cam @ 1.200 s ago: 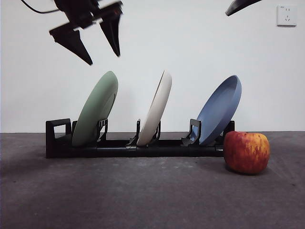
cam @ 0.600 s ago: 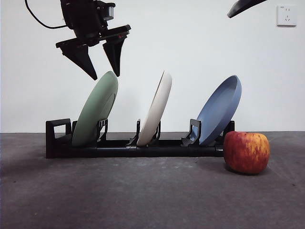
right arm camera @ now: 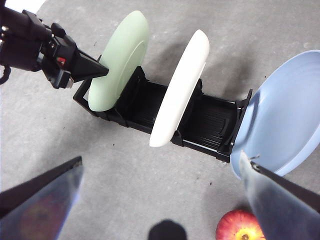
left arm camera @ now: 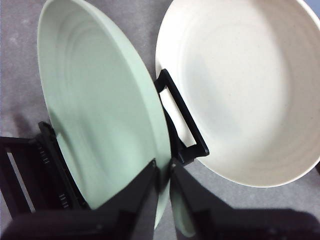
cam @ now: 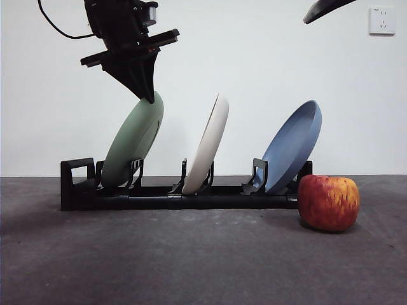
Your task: Take the green plate from the plate rack,put the plate on the table,take the apple from the table,put the apple in the plate
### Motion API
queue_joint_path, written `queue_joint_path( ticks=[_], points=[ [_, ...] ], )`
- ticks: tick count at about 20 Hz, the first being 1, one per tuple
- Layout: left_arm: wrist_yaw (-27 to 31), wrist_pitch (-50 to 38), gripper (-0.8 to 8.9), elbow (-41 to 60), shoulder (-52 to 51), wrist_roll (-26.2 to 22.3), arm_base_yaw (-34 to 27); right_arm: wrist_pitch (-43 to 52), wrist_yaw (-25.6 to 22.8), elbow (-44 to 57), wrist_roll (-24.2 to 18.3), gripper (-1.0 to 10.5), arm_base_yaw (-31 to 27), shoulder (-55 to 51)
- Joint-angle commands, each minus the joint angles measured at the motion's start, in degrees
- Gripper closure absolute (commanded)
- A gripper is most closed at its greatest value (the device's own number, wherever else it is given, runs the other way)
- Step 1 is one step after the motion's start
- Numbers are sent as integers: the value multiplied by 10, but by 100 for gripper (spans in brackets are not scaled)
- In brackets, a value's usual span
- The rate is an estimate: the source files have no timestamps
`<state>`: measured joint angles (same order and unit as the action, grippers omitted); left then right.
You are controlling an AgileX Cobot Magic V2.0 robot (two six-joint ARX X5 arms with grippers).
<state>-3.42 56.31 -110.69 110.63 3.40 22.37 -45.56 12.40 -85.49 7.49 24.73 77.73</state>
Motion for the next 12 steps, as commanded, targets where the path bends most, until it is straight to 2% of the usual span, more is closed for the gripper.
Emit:
queue_joint_path(
  ticks=[1,7,10,12],
  points=[
    [15,-7,822,-7,2,-9,1,1,-1,-2,-2,352,0,3],
    [15,3,822,-109,2,-11,12,1,-1,-2,-2,352,0,3],
    [14,53,822,-195,2,-18,22,1,-2,-2,-2,352,0,3],
    [14,121,822,-254,2,-33,32,2,-23,-2,-2,352,0,3]
  ],
)
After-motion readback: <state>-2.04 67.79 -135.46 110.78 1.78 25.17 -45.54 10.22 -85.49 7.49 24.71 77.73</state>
